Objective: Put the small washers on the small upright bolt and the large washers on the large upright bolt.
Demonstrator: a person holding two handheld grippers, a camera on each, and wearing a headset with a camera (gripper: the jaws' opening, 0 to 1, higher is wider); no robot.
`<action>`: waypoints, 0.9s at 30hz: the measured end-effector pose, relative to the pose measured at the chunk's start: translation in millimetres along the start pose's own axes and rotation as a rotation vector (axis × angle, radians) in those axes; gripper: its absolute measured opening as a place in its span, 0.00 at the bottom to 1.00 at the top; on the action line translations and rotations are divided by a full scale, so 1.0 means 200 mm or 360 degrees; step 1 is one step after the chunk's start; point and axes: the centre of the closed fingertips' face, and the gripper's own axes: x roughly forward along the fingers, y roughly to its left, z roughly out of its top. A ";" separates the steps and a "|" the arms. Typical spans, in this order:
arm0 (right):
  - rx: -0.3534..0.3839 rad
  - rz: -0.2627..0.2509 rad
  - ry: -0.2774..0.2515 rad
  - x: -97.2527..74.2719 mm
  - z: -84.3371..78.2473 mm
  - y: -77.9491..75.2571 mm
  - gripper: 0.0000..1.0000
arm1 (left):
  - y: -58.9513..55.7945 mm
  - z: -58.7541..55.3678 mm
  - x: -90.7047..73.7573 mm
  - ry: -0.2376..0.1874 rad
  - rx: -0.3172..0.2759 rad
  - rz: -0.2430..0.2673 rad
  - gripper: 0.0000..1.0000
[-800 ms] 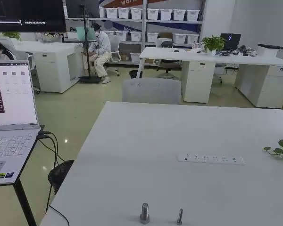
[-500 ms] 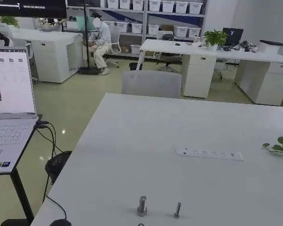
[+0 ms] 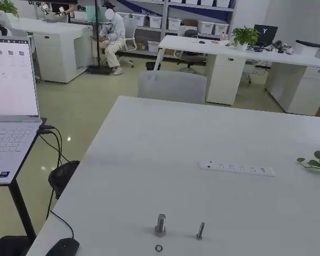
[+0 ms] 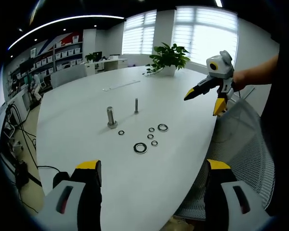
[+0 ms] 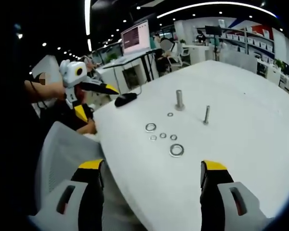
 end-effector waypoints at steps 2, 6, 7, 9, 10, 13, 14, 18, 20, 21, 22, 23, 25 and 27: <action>-0.0010 -0.0005 0.0004 0.01 0.01 -0.01 0.82 | 0.00 0.00 0.00 -0.0004 0.0014 -0.0007 0.89; -0.0036 -0.0015 0.0027 0.04 0.03 -0.03 0.77 | -0.01 0.00 0.01 -0.0009 0.0027 -0.0023 0.90; -0.0041 -0.0015 0.0031 0.04 0.04 -0.04 0.77 | -0.01 0.01 0.01 -0.0010 0.0030 -0.0026 0.90; -0.0058 -0.0023 0.0044 0.05 0.05 -0.05 0.74 | -0.02 0.01 0.00 -0.0025 0.0039 -0.0034 0.90; -0.0063 -0.0022 0.0050 0.06 0.05 -0.06 0.73 | -0.02 0.02 0.00 -0.0031 0.0035 -0.0039 0.90; -0.0093 -0.0014 0.0092 0.08 0.05 -0.07 0.69 | -0.02 0.00 0.01 -0.0024 0.0040 -0.0044 0.90; -0.0110 -0.0016 0.0112 0.09 0.05 -0.08 0.67 | -0.02 -0.01 0.01 -0.0017 0.0042 -0.0045 0.89; -0.0132 -0.0021 0.0137 0.12 0.07 -0.11 0.62 | -0.02 -0.02 0.01 -0.0002 0.0047 -0.0054 0.88; -0.0137 -0.0013 0.0141 0.13 0.08 -0.12 0.60 | -0.02 -0.02 0.01 0.0005 0.0051 -0.0054 0.87; -0.0155 -0.0013 0.0150 0.14 0.09 -0.12 0.59 | -0.02 -0.02 0.02 0.0010 0.0057 -0.0047 0.87; -0.0166 -0.0014 0.0158 0.15 0.10 -0.13 0.58 | -0.01 -0.02 0.02 0.0014 0.0056 -0.0044 0.86; -0.0176 -0.0008 0.0169 0.16 0.10 -0.13 0.58 | -0.01 -0.02 0.02 0.0016 0.0052 -0.0039 0.86; -0.0204 -0.0005 0.0193 0.17 0.10 -0.14 0.57 | -0.01 -0.01 0.03 -0.0001 0.0055 -0.0041 0.86; -0.0231 -0.0001 0.0222 0.19 0.10 -0.15 0.57 | -0.01 0.00 0.03 -0.0002 0.0066 -0.0049 0.85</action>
